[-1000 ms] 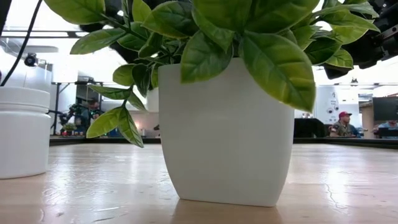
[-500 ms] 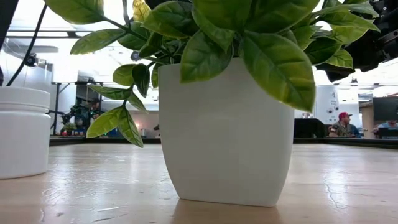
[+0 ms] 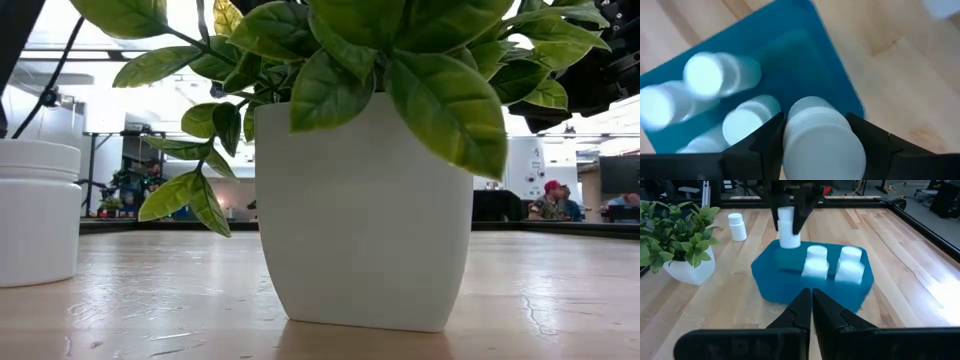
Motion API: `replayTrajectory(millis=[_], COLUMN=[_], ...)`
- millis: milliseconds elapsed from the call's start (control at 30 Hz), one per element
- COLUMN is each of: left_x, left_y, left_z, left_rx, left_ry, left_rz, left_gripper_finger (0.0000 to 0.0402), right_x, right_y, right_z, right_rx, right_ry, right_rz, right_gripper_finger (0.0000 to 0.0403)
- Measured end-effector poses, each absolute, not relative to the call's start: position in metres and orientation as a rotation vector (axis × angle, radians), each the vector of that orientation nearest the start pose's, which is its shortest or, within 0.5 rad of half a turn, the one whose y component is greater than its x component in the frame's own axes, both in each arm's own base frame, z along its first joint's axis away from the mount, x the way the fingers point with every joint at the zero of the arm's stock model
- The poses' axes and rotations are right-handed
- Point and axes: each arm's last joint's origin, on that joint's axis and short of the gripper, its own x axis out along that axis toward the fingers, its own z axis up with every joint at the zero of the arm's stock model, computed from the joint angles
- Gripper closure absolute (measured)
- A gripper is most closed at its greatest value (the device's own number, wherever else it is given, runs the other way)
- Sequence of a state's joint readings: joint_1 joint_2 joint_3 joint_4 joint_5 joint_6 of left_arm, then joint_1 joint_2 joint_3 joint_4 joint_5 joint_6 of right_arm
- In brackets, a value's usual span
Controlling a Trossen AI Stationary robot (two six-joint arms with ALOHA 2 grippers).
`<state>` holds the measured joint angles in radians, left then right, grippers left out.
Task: Pick and place pill bottles into a basket
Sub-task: Put the white pill bottle into the blue bin
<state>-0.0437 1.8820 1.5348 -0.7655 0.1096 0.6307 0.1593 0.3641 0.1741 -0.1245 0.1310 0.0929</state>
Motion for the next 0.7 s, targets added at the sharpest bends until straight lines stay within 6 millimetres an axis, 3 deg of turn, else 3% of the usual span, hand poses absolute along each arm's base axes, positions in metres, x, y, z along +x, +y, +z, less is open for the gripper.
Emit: replayTrajectory(millis=[167, 700], left_x=[0.404, 0.406], left_y=[-0.021, -0.021], left_z=[0.229, 0.235], left_rx=[0.531, 0.532], left_ry=[1.061, 1.064], left_rz=[-0.492, -0.496], left_gripper_finger=[0.0226, 0.0226], right_x=[0.116, 0.116], right_y=[0.015, 0.015], right_z=[0.180, 0.180], right_rx=[0.047, 0.047], right_ry=[0.313, 0.320], right_rz=[0.014, 0.013], right_gripper_finger=[0.0394, 0.0394])
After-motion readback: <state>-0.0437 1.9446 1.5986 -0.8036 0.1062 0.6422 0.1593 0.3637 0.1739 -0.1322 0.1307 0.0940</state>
